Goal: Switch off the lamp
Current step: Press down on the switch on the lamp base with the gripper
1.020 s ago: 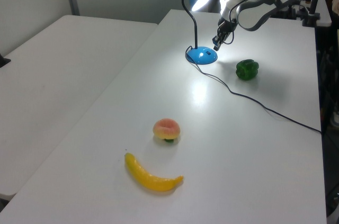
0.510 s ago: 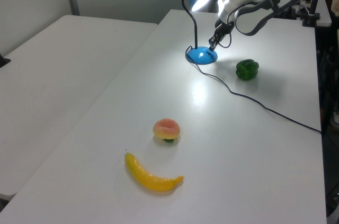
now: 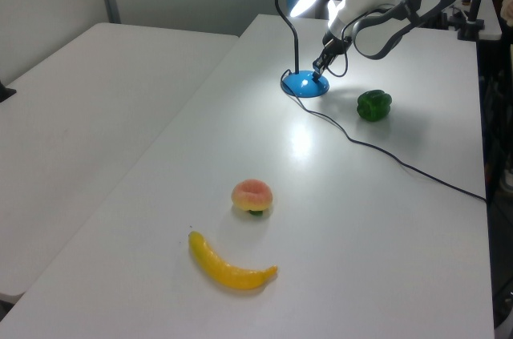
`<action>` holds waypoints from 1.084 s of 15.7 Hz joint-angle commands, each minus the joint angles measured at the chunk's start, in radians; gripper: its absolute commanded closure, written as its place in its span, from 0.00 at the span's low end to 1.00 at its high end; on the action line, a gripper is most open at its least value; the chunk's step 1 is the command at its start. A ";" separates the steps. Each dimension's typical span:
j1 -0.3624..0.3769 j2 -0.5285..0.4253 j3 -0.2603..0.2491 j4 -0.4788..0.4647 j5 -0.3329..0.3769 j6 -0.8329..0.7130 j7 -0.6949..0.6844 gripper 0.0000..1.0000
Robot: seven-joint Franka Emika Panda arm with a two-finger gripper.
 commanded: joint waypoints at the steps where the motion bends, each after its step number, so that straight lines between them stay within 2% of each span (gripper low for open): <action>1: 0.007 0.023 -0.001 0.014 0.001 0.019 0.017 1.00; 11: 0.008 0.010 0.004 -0.014 0.003 -0.010 0.045 1.00; 17: 0.010 -0.028 0.009 -0.002 0.005 -0.228 0.049 1.00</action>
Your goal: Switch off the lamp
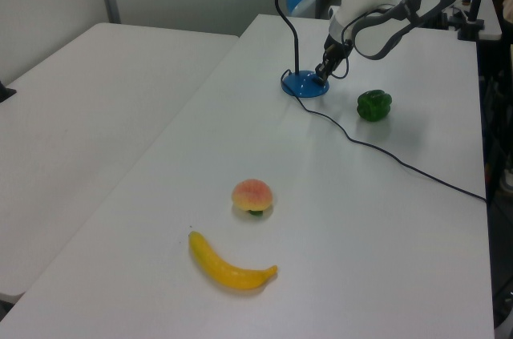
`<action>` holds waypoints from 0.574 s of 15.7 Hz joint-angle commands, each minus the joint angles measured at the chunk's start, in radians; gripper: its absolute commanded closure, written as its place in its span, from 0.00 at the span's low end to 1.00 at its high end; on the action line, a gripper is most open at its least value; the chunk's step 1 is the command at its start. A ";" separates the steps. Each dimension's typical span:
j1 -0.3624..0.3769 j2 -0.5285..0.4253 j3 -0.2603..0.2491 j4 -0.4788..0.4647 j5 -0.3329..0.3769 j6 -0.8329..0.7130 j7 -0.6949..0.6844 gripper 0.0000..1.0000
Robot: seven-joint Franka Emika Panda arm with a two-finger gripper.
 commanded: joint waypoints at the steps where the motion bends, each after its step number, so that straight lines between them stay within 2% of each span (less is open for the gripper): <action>1: 0.008 -0.033 0.004 -0.003 0.005 -0.129 0.025 1.00; 6: 0.014 -0.082 0.008 -0.003 0.005 -0.221 0.025 1.00; 9: 0.025 -0.133 0.030 -0.002 0.006 -0.326 0.028 1.00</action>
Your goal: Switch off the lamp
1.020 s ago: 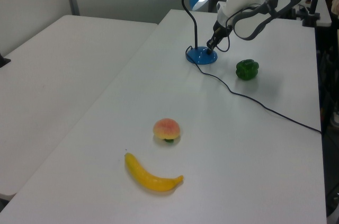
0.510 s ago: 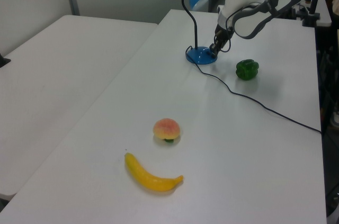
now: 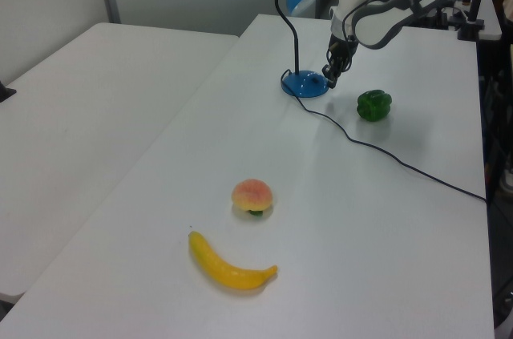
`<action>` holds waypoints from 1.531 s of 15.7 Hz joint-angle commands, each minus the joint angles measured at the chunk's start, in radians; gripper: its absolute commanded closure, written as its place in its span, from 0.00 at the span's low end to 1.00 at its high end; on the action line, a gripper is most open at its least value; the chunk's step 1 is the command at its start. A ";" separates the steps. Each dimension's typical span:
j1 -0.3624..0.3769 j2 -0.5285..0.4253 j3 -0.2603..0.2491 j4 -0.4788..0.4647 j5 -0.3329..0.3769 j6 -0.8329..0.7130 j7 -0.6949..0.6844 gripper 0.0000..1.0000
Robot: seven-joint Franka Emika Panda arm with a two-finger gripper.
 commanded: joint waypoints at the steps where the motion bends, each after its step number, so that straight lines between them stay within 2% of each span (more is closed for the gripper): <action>1: 0.029 -0.097 0.023 -0.011 0.006 -0.156 0.027 1.00; 8: 0.166 -0.229 0.023 0.105 -0.006 -0.538 0.009 1.00; 15: 0.279 -0.380 0.020 0.113 -0.014 -0.699 -0.016 1.00; 22: 0.290 -0.409 0.022 0.141 -0.012 -0.779 -0.056 1.00; 23: 0.290 -0.409 0.022 0.141 -0.009 -0.780 -0.050 0.89; 24: 0.292 -0.409 0.022 0.142 -0.008 -0.785 -0.046 0.69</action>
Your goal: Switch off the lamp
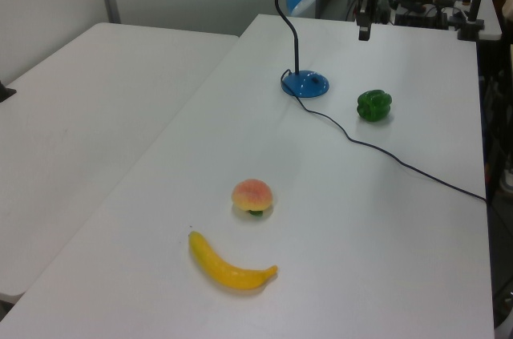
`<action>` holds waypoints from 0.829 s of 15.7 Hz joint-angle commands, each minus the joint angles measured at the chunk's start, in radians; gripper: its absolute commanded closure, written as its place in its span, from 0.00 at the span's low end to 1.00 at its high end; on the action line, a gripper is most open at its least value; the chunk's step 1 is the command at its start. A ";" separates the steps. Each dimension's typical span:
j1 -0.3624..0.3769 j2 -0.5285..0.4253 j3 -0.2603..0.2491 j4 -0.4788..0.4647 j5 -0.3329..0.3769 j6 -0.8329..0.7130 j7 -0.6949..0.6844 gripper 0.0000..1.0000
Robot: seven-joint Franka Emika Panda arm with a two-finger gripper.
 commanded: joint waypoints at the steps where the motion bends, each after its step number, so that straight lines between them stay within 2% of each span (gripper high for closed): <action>1: 0.012 -0.005 -0.010 0.012 -0.008 -0.048 -0.018 0.68; 2: 0.012 -0.003 -0.009 0.022 -0.008 -0.059 -0.018 0.58; 3: 0.012 -0.003 -0.008 0.031 -0.008 -0.070 -0.018 0.30; 4: 0.012 -0.003 -0.010 0.032 -0.013 -0.077 -0.026 0.09; 5: 0.011 -0.003 -0.012 0.035 -0.013 -0.079 -0.026 0.01; 13: 0.000 0.004 -0.016 0.117 -0.011 -0.152 -0.028 0.00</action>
